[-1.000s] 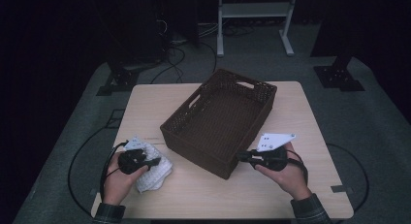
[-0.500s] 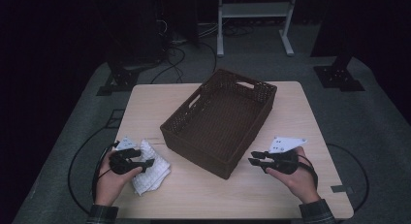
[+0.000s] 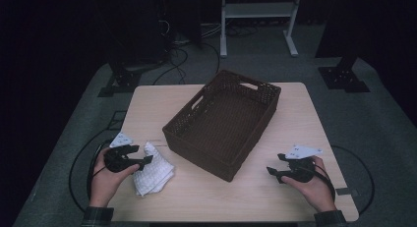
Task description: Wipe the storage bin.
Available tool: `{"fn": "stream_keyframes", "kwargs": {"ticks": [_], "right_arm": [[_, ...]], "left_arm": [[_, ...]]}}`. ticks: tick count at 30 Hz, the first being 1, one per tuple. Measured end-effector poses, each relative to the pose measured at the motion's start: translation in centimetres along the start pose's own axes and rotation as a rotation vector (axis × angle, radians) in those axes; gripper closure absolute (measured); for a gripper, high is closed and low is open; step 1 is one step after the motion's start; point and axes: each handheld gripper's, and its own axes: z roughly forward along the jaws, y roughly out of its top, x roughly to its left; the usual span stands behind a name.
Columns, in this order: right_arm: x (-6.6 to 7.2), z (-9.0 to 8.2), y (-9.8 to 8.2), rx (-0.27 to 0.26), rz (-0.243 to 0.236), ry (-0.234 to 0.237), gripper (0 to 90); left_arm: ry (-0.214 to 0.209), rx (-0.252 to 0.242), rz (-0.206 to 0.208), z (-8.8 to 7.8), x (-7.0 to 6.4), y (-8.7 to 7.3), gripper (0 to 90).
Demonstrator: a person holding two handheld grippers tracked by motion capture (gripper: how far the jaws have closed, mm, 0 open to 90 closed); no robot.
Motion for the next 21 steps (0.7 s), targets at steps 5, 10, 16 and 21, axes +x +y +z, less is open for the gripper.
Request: {"fn": "stream_keyframes", "kwargs": {"ticks": [5, 10, 16, 21], "right_arm": [[-0.8, 0.0, -1.5, 0.023, 0.028, -0.069, 25.0], [-1.3, 0.0, -2.5, 0.037, 0.055, -0.099, 21.0], [-1.6, 0.4, -3.0, 0.061, 0.073, -0.103, 20.0], [-1.6, 1.0, -3.4, 0.092, 0.073, -0.096, 18.8]], "left_arm": [[-0.014, -0.006, 0.017, 0.3, 0.1, 1.0, 32.1], [-0.03, -0.026, 0.022, 0.6, 0.3, 2.0, 45.9], [-0.062, -0.035, -0.005, 0.9, 0.8, 3.0, 74.3], [-0.024, -0.055, -0.025, 1.6, 2.0, 4.0, 89.9]]}}
